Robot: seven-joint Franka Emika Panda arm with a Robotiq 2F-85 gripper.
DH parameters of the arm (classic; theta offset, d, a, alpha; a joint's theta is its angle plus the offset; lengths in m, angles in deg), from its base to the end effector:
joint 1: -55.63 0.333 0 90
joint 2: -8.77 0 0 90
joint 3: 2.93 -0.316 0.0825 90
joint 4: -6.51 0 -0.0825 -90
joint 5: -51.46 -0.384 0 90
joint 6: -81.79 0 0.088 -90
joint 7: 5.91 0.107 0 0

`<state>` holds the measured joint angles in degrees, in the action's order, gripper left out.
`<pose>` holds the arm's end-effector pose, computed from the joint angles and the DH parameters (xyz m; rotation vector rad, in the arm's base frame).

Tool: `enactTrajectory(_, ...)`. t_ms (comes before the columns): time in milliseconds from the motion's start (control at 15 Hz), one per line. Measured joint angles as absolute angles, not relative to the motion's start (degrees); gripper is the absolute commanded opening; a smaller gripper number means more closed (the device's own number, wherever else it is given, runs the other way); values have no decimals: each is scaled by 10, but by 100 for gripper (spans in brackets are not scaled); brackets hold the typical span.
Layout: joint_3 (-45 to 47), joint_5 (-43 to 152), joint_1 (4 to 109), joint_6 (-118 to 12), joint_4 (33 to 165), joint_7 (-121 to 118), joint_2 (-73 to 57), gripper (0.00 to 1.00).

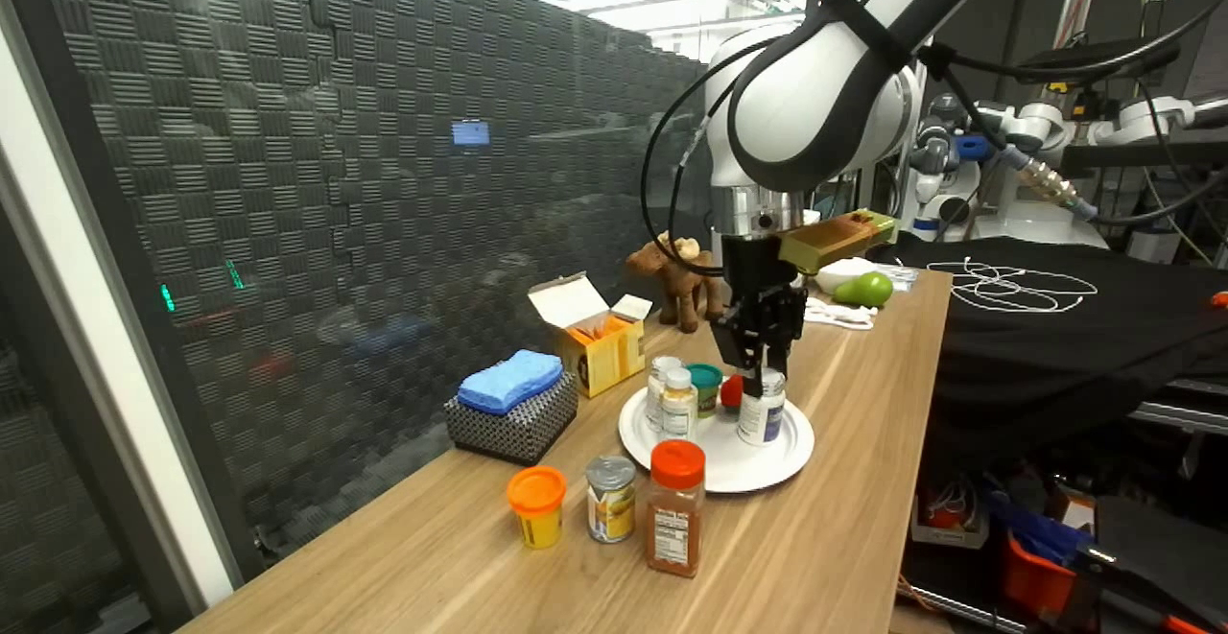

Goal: Put the bottles and the orange plushie surrounding the white plate on the white plate

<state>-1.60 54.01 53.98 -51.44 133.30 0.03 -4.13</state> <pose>0.5369 -0.0288 0.2670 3.0921 -0.1905 -0.1733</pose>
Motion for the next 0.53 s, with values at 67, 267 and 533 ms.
enactTrajectory(67, -15, 541, 540, -517, 1333, 2, -42, 21)
enactTrajectory(267, -13, 548, 540, -528, 1332, 9, -43, 21)
enactTrajectory(533, -11, 560, 540, -536, 1329, 26, -46, 21)
